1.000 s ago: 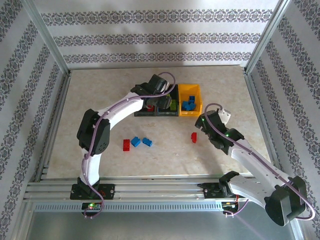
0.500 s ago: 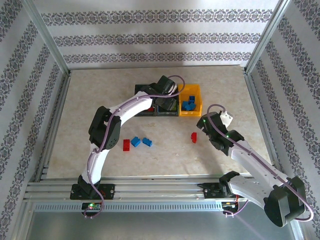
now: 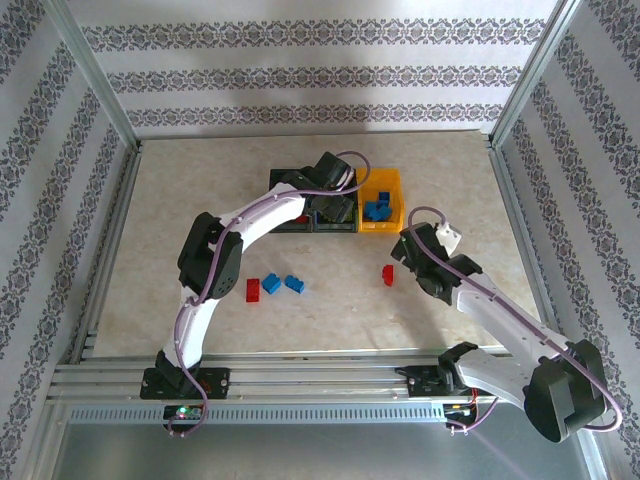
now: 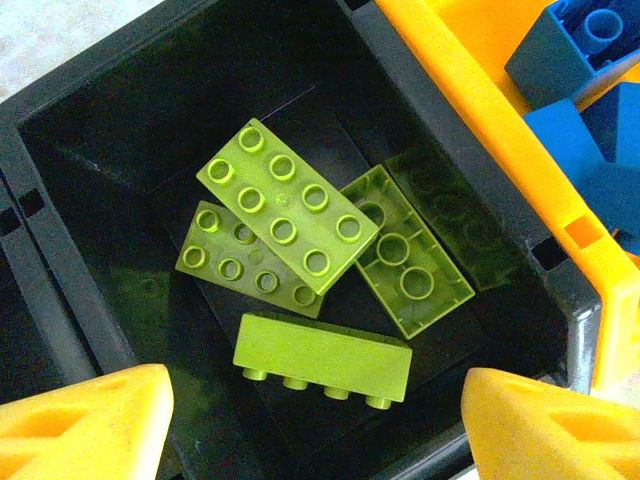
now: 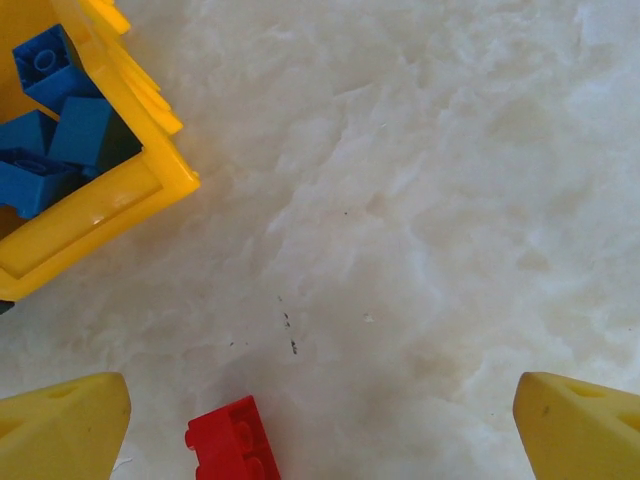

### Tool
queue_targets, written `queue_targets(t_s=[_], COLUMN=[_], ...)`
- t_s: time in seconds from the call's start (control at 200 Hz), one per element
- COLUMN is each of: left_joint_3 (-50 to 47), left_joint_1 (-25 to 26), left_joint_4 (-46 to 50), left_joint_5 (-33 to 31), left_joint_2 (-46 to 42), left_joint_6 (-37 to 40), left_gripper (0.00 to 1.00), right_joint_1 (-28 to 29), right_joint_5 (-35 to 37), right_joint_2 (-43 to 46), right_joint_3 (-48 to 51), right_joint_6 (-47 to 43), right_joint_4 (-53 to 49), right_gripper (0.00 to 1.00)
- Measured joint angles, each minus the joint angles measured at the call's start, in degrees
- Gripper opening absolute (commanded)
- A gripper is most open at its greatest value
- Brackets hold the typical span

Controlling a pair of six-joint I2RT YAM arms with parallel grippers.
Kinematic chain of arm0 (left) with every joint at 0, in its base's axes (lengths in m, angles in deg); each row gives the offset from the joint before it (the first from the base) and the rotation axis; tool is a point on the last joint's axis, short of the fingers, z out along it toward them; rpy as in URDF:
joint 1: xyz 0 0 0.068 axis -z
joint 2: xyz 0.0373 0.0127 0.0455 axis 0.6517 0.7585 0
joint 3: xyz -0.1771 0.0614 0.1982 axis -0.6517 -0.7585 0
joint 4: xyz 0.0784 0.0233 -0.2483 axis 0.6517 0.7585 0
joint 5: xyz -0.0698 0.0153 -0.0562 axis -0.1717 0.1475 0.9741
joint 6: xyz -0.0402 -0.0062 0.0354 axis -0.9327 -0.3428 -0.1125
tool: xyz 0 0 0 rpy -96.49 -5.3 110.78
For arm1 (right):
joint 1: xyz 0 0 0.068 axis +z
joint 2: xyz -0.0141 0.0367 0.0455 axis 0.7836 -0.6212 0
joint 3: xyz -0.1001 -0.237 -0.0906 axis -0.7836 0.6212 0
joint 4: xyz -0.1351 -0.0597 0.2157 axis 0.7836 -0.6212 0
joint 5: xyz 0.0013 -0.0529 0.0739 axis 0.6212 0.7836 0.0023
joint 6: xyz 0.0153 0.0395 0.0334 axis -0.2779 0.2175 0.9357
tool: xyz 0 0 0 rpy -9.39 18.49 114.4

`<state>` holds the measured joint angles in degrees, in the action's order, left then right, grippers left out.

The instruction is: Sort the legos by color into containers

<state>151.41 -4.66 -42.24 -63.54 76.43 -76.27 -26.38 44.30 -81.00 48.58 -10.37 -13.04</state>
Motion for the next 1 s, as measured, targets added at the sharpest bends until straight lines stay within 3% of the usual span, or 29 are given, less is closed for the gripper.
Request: queue_targets(t_s=[0.21, 0.31, 0.51, 0.705, 0.879, 0.999], left_joint_3=[-0.3, -2.5, -9.7, -19.1, -30.4, -38.6], left_joint_1=[0.0, 0.0, 0.0, -0.9, -4.9, -10.9], left_joint_4=[0.1, 0.1, -0.8, -2.8, -4.1, -5.0], left_joint_5=[0.0, -0.5, -4.2, -7.7, -10.4, -9.7], left_joint_2=[-0.7, -3.8, -15.1, -24.2, -31.6, -37.4], left_joint_6=[-1.3, -2.5, -6.2, -10.1, -14.3, -18.1], left_gripper=[0.78, 0.84, 1.00, 1.00, 1.00, 1.00], right_joint_1=[0.4, 1.9, 8.4, 15.4, 21.2, 23.8], right_joint_5=[-0.5, -0.4, 0.6, 1.6, 0.7, -2.0], right_joint_2=[0.0, 0.1, -0.9, -7.8, -17.0, -24.2], right_joint_3=[-0.2, -0.7, -4.5, -11.1, -18.7, -24.2], right_joint_6=[-0.7, -1.5, -3.7, -7.2, -12.4, -17.0], right_joint_4=[0.0, -0.3, -0.5, -0.7, -0.6, -0.7], right_gripper=[0.98, 0.98, 0.97, 0.92, 0.88, 0.84])
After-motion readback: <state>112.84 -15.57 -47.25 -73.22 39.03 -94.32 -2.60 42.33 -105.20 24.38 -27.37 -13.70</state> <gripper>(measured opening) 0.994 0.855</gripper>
